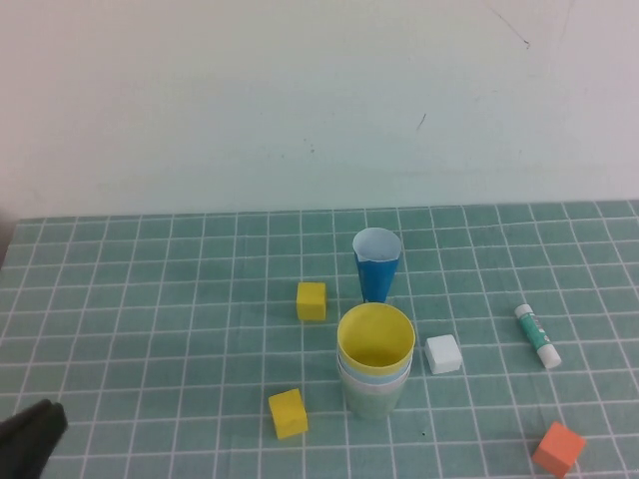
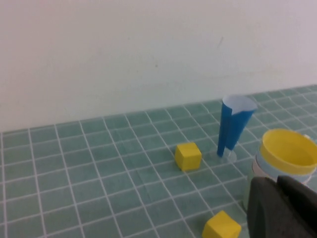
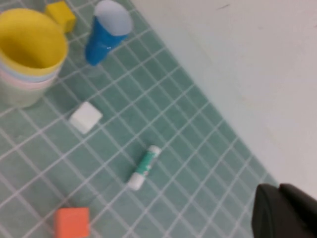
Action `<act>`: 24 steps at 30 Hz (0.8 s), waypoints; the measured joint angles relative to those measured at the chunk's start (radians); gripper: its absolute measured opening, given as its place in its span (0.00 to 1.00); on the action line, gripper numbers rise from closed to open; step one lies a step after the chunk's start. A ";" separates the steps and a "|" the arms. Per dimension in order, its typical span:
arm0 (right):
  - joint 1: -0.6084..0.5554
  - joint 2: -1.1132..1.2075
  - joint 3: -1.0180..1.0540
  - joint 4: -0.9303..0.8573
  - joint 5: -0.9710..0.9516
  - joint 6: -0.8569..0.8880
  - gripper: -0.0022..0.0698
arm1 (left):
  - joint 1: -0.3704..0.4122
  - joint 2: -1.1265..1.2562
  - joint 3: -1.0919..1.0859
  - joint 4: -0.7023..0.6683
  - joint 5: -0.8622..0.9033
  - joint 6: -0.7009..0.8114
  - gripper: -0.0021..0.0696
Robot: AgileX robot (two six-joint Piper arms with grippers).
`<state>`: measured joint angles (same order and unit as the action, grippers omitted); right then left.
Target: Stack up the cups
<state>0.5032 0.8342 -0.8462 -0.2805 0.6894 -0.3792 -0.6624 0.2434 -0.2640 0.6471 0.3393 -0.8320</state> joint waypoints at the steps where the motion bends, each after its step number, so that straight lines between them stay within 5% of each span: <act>1: 0.000 -0.042 0.057 0.004 -0.029 0.021 0.03 | 0.000 0.000 0.023 0.007 -0.016 -0.006 0.03; 11: 0.000 -0.362 0.492 0.018 -0.106 0.221 0.03 | 0.000 0.000 0.096 0.115 -0.067 -0.009 0.03; 24: 0.000 -0.377 0.535 0.043 -0.112 0.229 0.03 | 0.000 0.000 0.096 0.125 -0.071 -0.015 0.03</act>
<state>0.5032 0.4568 -0.3116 -0.2374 0.5775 -0.1500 -0.6624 0.2434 -0.1684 0.7721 0.2679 -0.8473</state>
